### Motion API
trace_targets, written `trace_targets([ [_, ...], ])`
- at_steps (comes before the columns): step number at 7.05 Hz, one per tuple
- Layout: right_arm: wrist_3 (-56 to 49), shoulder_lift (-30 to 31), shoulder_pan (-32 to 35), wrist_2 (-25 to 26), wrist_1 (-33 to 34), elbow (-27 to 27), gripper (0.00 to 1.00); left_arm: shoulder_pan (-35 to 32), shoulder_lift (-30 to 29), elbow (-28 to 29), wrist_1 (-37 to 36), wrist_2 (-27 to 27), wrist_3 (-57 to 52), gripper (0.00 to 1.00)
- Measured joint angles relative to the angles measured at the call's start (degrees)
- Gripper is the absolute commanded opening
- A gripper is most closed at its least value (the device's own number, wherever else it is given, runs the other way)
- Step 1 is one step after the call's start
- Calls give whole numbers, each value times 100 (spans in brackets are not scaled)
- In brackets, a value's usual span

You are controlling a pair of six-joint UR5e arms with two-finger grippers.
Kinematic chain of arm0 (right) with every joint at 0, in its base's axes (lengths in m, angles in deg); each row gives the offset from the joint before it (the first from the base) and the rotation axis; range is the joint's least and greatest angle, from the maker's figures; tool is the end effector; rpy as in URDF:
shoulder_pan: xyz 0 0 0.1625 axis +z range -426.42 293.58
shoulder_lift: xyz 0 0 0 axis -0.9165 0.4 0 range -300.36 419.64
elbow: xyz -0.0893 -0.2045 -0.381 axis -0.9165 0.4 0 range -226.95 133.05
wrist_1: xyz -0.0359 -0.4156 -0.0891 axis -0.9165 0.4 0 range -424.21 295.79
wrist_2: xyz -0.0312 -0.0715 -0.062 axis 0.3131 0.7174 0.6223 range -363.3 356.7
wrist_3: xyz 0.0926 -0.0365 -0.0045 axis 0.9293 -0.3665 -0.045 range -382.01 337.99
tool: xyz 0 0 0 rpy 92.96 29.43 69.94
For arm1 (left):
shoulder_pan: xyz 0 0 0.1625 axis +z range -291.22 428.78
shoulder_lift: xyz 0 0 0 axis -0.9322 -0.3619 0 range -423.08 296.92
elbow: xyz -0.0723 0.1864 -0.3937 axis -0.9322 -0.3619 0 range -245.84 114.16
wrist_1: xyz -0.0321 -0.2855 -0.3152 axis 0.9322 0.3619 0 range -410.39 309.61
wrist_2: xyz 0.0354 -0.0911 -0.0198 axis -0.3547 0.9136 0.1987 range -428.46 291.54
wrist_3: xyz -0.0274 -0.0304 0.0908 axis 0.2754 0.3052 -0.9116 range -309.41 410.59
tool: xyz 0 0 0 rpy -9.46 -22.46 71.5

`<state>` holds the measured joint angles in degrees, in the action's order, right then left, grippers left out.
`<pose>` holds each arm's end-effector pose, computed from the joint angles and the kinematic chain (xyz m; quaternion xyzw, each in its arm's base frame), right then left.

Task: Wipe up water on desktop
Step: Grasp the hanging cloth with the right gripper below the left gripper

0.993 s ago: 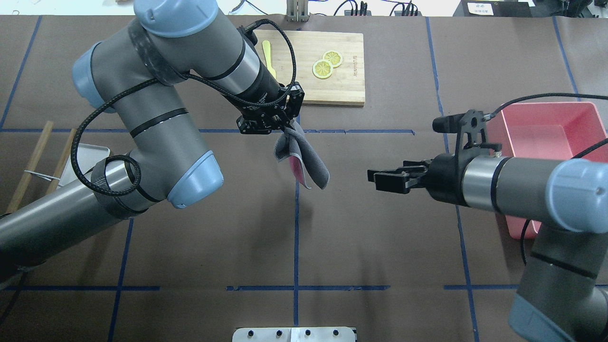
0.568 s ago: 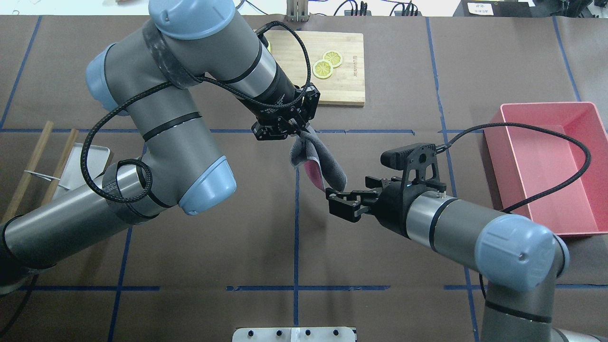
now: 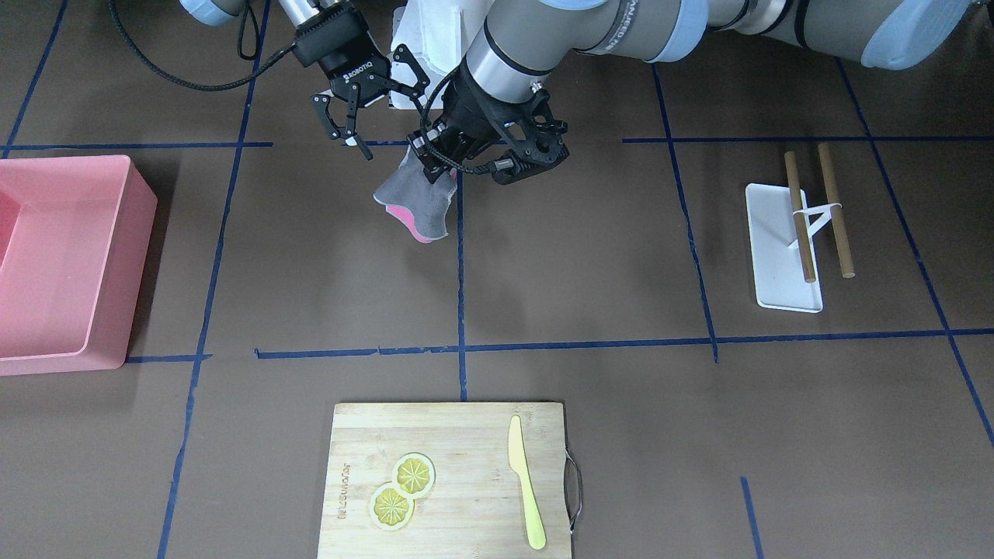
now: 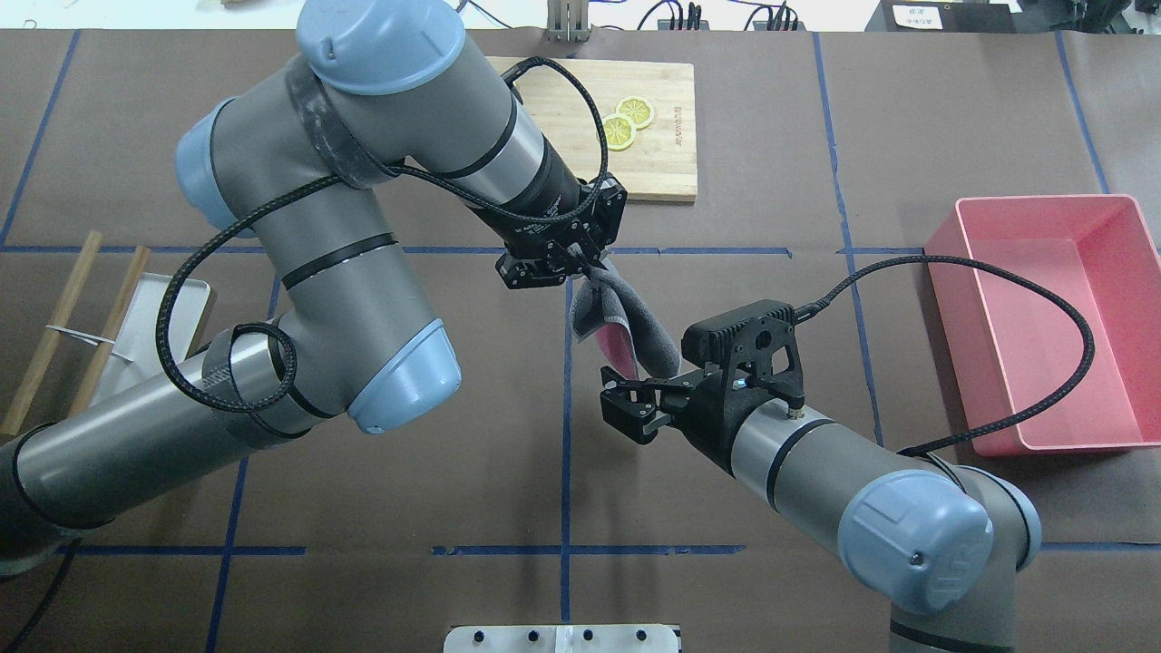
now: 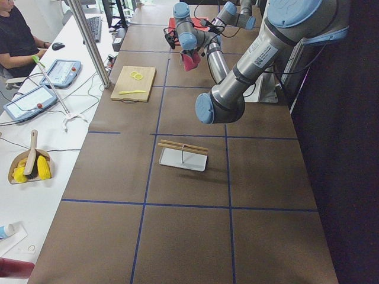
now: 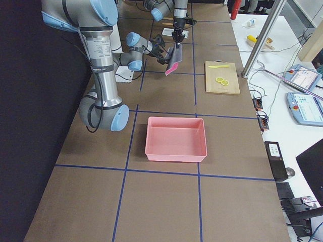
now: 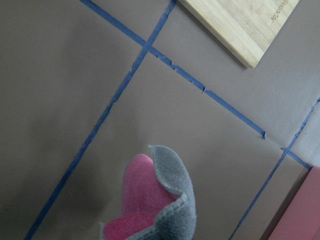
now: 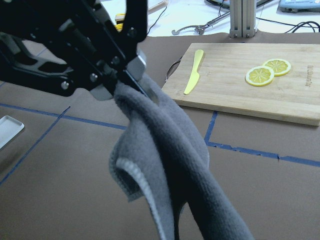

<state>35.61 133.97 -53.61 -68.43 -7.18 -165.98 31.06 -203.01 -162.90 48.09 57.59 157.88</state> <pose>-0.4651 -0.2855 0.2245 0.3901 -0.5009 0.0038 0.7726 0.4870 -0.4709 0.0497 -0.1650 0.5522 -0.2211 0.7868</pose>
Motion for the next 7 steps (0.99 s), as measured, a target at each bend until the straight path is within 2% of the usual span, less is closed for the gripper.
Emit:
trace_targets([
  [2, -136, -8, -109, 318, 1, 101, 99, 174, -8, -16, -2, 7, 18, 0],
  [3, -170, -8, -158, 420, 1, 135, 93, 251, -15, -41, 2, 12, 19, 0],
  [5, -188, -10, -211, 508, 1, 154, 35, 352, -49, -93, 21, 16, 44, 3],
  [6, -189, -12, -221, 532, 0, 145, 23, 365, -56, -99, 35, 16, 48, 9],
  [7, -190, -7, -243, 613, -3, 139, 17, 367, -56, -101, 43, 16, 44, 20],
])
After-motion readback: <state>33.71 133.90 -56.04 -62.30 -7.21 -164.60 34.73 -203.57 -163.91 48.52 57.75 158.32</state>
